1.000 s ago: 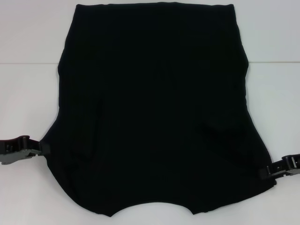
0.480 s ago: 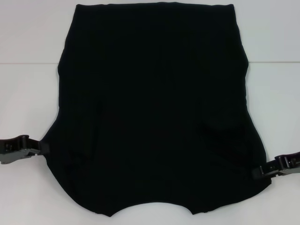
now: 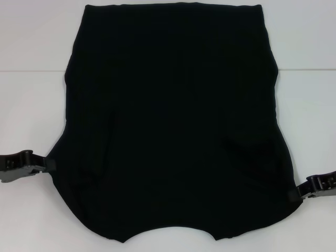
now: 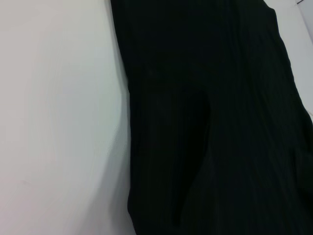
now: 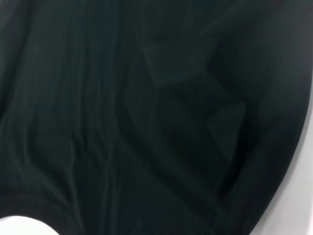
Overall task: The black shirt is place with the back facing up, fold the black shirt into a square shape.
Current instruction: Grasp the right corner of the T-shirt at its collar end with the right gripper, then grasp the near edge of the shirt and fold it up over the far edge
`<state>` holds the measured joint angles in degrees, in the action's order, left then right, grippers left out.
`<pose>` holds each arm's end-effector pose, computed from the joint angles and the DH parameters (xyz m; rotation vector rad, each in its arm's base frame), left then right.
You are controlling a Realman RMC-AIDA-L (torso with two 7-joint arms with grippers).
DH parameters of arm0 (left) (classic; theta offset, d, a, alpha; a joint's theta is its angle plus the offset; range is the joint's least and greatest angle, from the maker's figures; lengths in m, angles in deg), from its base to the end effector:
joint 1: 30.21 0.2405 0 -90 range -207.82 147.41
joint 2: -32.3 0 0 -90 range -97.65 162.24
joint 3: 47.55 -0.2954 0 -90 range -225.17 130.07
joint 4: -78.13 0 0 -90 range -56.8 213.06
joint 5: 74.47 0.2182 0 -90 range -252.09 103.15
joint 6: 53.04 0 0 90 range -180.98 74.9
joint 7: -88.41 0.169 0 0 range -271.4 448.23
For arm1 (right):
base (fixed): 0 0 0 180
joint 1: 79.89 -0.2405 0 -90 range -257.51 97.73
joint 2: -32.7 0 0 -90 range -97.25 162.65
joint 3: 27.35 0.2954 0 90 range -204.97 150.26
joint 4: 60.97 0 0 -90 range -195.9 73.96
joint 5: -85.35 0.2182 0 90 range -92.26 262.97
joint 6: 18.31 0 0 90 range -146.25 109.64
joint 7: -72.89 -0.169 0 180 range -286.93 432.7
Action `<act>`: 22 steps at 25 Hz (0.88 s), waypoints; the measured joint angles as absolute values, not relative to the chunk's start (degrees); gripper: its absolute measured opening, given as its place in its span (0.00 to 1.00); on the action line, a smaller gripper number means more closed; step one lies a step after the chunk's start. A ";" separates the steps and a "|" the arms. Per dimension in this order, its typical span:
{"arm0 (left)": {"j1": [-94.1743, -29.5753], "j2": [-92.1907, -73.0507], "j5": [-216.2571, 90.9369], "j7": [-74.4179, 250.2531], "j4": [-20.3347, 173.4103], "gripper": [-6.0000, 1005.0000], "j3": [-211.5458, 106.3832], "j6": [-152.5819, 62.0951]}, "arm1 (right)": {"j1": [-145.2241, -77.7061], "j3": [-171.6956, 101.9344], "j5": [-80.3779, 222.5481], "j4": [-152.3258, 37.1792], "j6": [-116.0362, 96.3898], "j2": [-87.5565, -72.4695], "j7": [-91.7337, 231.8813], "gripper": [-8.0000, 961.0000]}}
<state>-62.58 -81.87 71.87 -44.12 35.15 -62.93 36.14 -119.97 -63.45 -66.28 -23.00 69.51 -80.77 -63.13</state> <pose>-0.3780 0.3615 0.0333 -2.0254 -1.9029 -0.4485 0.3368 0.3844 -0.0118 -2.3447 1.7896 -0.0797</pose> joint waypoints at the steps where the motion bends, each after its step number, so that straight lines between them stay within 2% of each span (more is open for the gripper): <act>1: -62.58 -81.87 71.87 -44.12 35.15 0.03 -62.93 36.14 | -119.97 -63.45 -66.27 -22.96 69.58 -80.77 -63.14 0.24; 8: -62.69 -81.57 70.71 -43.58 35.15 0.03 -63.39 39.17 | -119.30 -62.89 -65.51 -22.32 70.53 -80.49 -62.93 0.09; 14: -63.15 -81.07 71.11 -43.47 34.80 0.03 -65.44 45.34 | -116.90 -61.31 -64.01 -19.66 76.83 -79.67 -62.67 0.07; 22: -62.94 -81.10 72.80 -42.91 33.94 0.03 -67.19 54.13 | -111.85 -60.74 -64.15 -10.43 87.12 -80.38 -63.86 0.08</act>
<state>-62.94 -81.10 72.80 -42.91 33.94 -67.19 54.13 -111.85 -60.74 -64.15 -10.43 87.12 -80.38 -63.86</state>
